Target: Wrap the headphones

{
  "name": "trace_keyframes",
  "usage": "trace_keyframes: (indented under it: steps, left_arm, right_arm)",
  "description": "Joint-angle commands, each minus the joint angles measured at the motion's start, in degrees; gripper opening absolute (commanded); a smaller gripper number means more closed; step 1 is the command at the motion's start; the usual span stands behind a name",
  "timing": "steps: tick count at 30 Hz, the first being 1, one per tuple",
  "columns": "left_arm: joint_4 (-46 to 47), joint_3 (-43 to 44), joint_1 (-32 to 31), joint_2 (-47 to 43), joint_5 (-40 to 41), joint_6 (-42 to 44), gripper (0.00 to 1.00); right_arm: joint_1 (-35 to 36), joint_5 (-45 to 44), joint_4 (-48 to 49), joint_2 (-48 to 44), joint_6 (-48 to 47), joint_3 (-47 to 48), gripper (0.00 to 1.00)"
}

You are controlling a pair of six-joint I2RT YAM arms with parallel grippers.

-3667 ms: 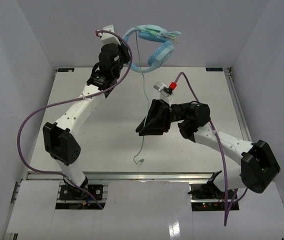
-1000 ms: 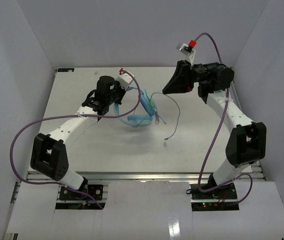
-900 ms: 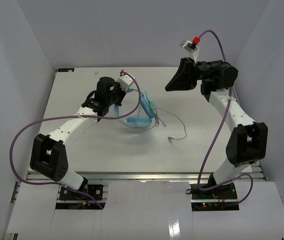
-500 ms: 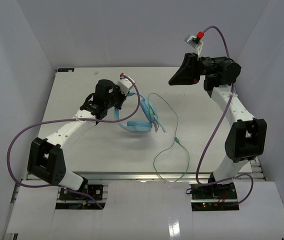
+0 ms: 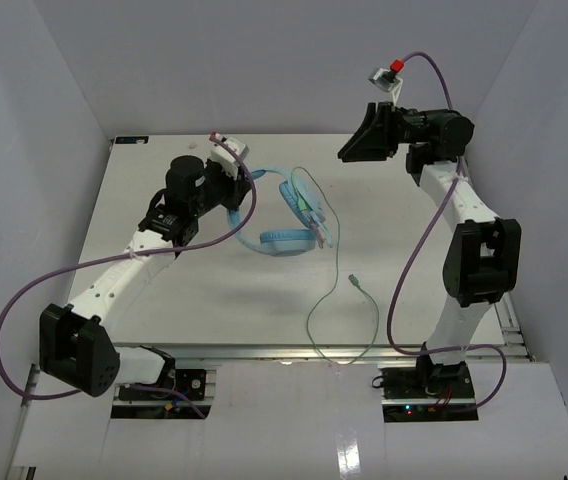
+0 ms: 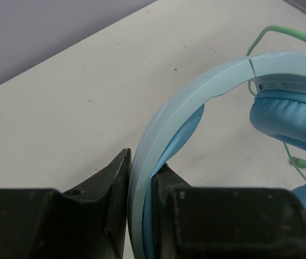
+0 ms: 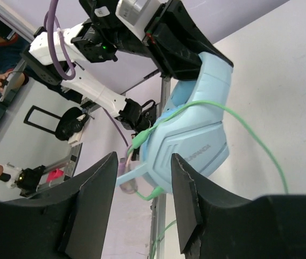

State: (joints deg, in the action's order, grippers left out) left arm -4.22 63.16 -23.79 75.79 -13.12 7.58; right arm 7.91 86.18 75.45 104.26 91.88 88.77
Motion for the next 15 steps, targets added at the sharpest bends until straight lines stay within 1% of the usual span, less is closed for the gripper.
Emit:
trace_keyframes:
  steps: [1,4,5,6,7,8,10,11,12,13,14,15]
  left_arm:
    - [3.68,2.8,0.6,-4.8,-5.61,-9.38,0.0]
    - [2.18,3.46,0.79,-6.92,-5.79,-11.22,0.0]
    - [1.49,3.47,0.93,-8.22,-5.86,-11.5,0.0]
    - [1.03,3.27,1.04,-9.38,-5.86,-12.01,0.0]
    - [0.54,3.02,1.12,-10.38,-5.88,-12.55,0.0]
    - [-0.1,2.67,1.12,-11.03,-5.94,-13.07,0.0]
    - [-1.4,2.59,1.12,-13.09,-5.8,-14.19,0.0]
    - [-1.96,2.65,1.12,-13.83,-5.71,-14.34,0.0]
    - [-2.94,2.8,1.18,-14.77,-5.43,-14.99,0.0]
    - [-3.71,3.13,1.21,-15.34,-4.96,-15.69,0.0]
    - [-4.34,3.5,1.21,-15.71,-4.53,-16.3,0.0]
    - [-4.95,3.86,1.21,-16.07,-4.22,-16.86,0.0]
  right_arm:
    - [2.95,2.32,32.05,1.28,3.69,8.77,0.52]
    - [4.38,-2.19,24.98,-0.32,-1.92,10.82,0.56]
    - [4.39,-3.1,20.46,-1.08,-5.96,11.44,0.6]
    - [4.1,-4.12,14.09,-1.88,-11.56,11.65,0.6]
    - [3.73,-5.26,6.48,-2.86,-18.36,11.63,0.61]
    - [3.2,-6.72,-3.76,-4.25,-27.78,11.11,0.63]
    - [2.62,-12.41,-23.16,-7.64,-53.38,10.3,0.69]
    - [2.55,-15.28,-33.8,-8.1,-56.92,10.26,0.72]
    - [2.93,-20.47,-49.66,-9.53,-69.77,10.15,0.76]
    - [3.26,-24.19,-56.71,-11.35,-78.72,7.8,0.79]
    - [3.4,-26.68,-58.41,-13.06,-82.91,4.44,0.82]
    - [3.36,-28.45,-57.38,-14.63,-84.06,0.66,0.84]
